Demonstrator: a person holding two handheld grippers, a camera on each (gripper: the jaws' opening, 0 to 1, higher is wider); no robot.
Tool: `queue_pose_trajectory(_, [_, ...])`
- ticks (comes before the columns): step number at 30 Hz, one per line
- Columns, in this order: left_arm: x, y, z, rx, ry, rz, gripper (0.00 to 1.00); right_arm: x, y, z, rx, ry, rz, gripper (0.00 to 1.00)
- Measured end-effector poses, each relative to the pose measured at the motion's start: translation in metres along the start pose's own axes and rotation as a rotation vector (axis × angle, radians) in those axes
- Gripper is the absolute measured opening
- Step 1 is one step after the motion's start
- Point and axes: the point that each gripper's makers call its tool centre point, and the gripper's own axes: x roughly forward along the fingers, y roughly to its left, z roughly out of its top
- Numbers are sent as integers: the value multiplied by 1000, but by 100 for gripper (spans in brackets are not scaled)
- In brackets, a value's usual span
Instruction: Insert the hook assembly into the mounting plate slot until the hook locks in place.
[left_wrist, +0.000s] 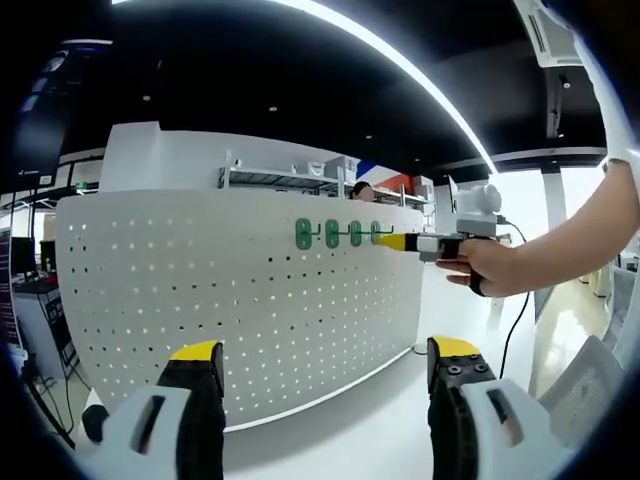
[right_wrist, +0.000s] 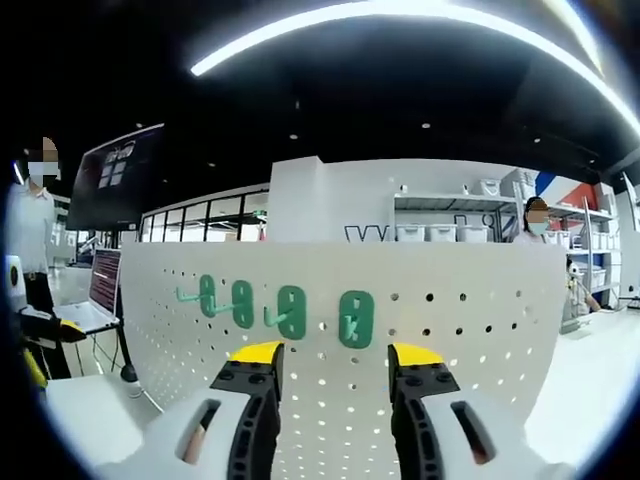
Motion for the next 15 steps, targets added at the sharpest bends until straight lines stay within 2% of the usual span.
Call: queue_pose_trajectory(15, [2,-1,8,6,-18,-4,87,-53,9,-10,-8,1,58,52])
